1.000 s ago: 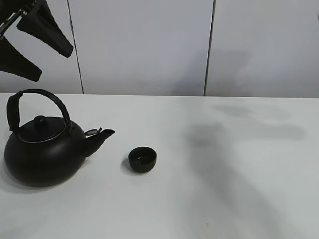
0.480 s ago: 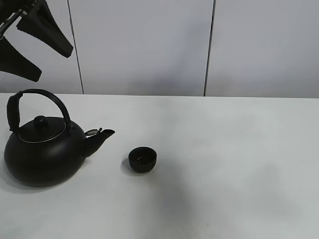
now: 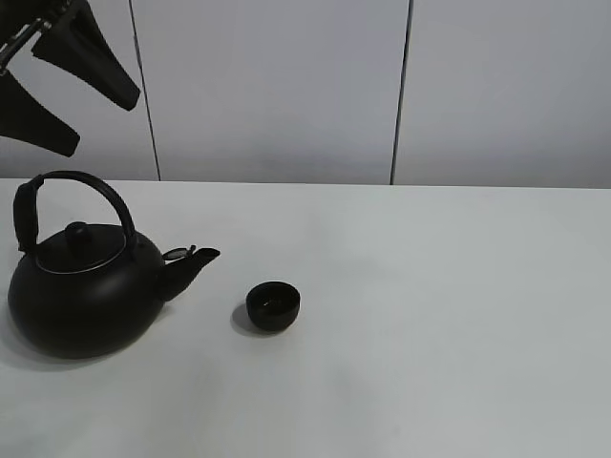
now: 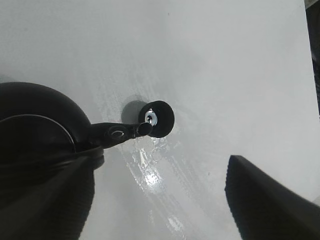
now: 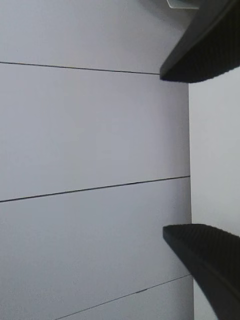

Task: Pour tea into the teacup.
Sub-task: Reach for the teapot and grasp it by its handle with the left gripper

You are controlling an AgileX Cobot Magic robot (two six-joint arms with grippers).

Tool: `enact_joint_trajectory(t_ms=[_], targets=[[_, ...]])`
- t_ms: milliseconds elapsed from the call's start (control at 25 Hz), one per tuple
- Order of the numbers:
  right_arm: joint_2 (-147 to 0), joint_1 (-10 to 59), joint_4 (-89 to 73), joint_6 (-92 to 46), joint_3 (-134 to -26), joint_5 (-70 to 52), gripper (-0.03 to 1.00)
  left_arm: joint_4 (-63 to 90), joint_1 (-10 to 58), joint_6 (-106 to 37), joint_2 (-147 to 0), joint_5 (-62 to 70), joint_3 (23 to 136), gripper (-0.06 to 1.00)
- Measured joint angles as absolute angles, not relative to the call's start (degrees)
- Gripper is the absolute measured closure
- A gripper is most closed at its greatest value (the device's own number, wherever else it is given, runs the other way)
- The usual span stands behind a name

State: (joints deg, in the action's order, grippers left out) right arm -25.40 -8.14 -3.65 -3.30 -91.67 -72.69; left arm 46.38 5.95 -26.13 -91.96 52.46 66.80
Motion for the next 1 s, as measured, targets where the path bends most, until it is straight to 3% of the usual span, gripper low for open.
enact_joint_trajectory(t_ms=[680, 800, 1000], targets=[[1.08, -8.09, 3.15, -1.29, -37.42, -71.66, 0.43, 46.32, 5.95, -26.13, -91.96, 52.46, 66.8, 0.41], [1.12, -8.09, 3.2, -0.62, -30.57, -70.19, 0.43, 46.32, 5.95, -26.13, -91.96, 52.46, 66.8, 0.41], [1.12, -8.09, 3.25, 0.99, -28.44, -64.51, 0.43, 46.32, 5.95, -26.13, -91.96, 52.42, 66.8, 0.41]])
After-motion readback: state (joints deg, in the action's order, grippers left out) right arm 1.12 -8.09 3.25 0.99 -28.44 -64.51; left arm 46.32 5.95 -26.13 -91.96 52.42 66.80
